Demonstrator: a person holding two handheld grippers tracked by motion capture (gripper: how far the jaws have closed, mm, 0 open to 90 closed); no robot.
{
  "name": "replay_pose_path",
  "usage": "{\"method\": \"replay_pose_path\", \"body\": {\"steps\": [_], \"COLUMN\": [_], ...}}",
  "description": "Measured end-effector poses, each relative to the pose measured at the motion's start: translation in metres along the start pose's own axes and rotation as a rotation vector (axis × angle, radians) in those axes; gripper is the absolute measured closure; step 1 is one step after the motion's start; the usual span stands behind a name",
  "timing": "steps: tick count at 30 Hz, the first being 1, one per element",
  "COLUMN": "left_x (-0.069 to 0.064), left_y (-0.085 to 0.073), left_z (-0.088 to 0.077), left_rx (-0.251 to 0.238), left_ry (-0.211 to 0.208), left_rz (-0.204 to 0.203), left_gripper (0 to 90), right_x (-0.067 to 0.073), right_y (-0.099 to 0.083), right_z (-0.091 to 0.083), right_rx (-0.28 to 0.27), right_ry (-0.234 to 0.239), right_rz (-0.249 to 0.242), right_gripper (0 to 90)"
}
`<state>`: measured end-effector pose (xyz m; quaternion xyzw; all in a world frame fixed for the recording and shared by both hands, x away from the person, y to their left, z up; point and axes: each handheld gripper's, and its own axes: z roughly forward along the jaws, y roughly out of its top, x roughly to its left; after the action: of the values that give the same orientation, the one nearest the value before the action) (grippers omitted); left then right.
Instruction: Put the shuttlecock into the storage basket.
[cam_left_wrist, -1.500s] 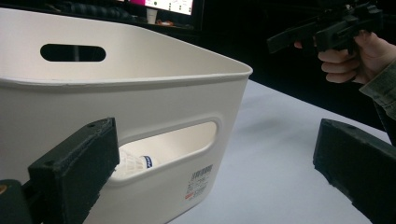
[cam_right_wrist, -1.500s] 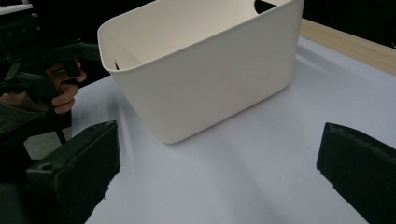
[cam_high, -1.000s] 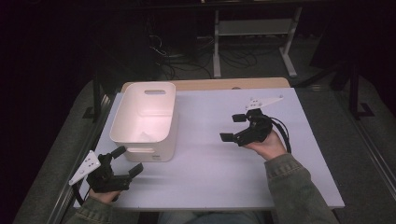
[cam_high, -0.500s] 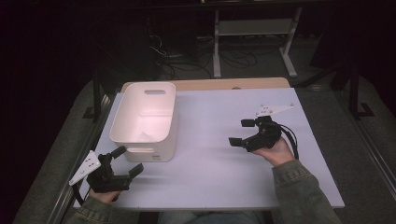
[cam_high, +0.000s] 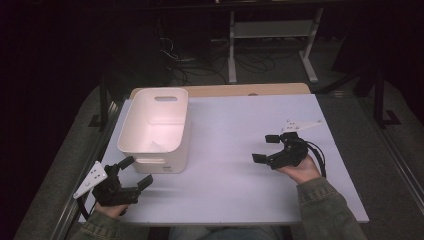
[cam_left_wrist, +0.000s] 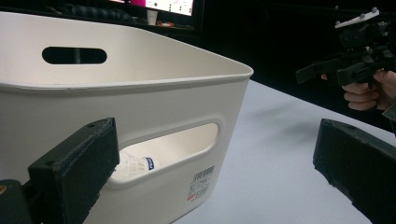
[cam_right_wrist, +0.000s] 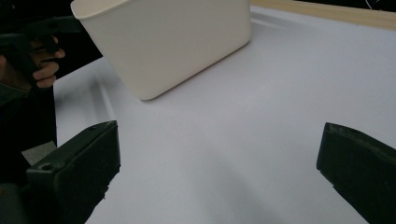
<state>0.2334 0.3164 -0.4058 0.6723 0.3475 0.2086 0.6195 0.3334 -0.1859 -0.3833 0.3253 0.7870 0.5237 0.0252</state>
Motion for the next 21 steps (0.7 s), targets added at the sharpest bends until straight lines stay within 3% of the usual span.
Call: {"method": "replay_pose_path", "body": {"steps": [21], "left_x": [0.0], "left_y": [0.0], "left_z": [0.0], "left_rx": [-0.007], "left_ry": [0.0], "left_rz": [-0.006], "left_gripper": [0.0], "right_x": [0.0], "right_y": [-0.026], "right_z": [-0.023], "right_rx": [-0.041], "right_ry": [-0.047], "right_rz": [-0.023], "right_gripper": [0.0]}}
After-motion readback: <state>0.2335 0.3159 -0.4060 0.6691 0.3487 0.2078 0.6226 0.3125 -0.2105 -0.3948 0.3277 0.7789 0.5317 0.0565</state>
